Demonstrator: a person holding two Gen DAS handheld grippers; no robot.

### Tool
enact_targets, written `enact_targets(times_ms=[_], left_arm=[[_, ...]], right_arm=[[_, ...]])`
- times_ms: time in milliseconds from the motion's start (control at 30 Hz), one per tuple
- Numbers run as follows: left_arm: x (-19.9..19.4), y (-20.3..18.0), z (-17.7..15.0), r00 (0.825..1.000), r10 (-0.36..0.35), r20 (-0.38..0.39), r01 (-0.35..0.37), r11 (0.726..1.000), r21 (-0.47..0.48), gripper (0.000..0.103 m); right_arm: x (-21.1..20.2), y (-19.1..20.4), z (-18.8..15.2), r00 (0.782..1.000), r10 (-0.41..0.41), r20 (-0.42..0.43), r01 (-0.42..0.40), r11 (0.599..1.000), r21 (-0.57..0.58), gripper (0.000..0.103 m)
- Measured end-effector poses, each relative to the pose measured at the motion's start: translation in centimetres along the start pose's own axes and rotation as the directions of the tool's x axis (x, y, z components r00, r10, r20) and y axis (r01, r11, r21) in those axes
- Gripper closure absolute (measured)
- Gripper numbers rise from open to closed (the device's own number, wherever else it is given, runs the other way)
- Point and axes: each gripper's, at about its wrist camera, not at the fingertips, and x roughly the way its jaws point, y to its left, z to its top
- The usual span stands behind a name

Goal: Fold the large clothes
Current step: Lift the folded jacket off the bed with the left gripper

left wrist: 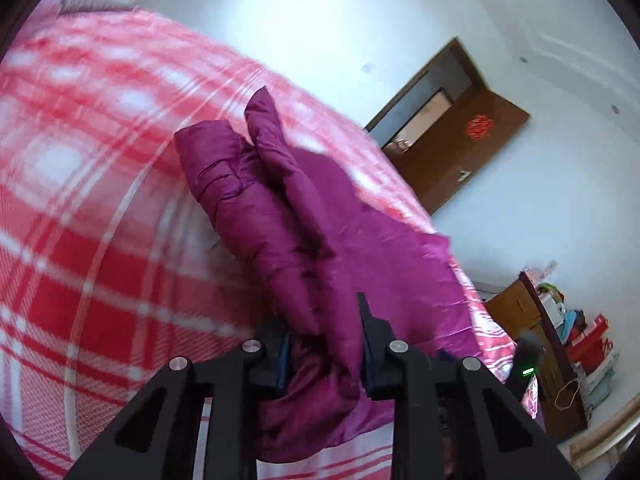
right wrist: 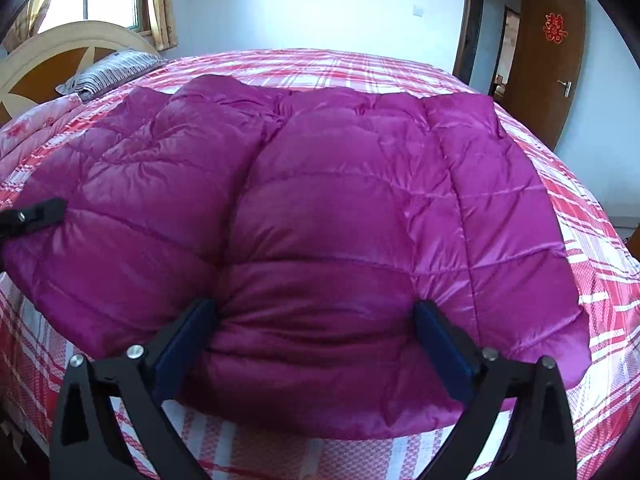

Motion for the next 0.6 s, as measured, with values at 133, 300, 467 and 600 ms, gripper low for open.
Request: enact_targets(times_ms=[133, 300, 467, 600], left_arm=[[-0.9, -5.4, 1.7, 0.998, -0.064, 0.03, 0.06, 0.993, 0.105, 0.076], [0.3, -12.7, 2.0, 0.994, -0.108, 0.012, 0.101, 0.959, 0.264, 0.076], [4.1, -18.9, 0.7, 0.993, -0.118, -0.022, 0.116, 0.897, 0.426, 0.076], [8.6, -21.6, -1.6, 0.99, -0.133, -0.054, 0.142, 0.846, 0.513, 0.076]], right_arm=[[0.0, -0.6, 0.0, 0.999, 0.044, 0.026, -0.044, 0.999, 0.013, 0.0], [-0.8, -2.0, 0.1, 0.993, 0.115, 0.04, -0.116, 0.992, 0.041, 0.001], [-4.5, -5.9, -0.6, 0.988, 0.126, 0.089, -0.135, 0.986, 0.097, 0.001], [-8.1, -11.7, -1.5, 0.986, 0.048, 0.16, -0.079, 0.978, 0.193, 0.001]])
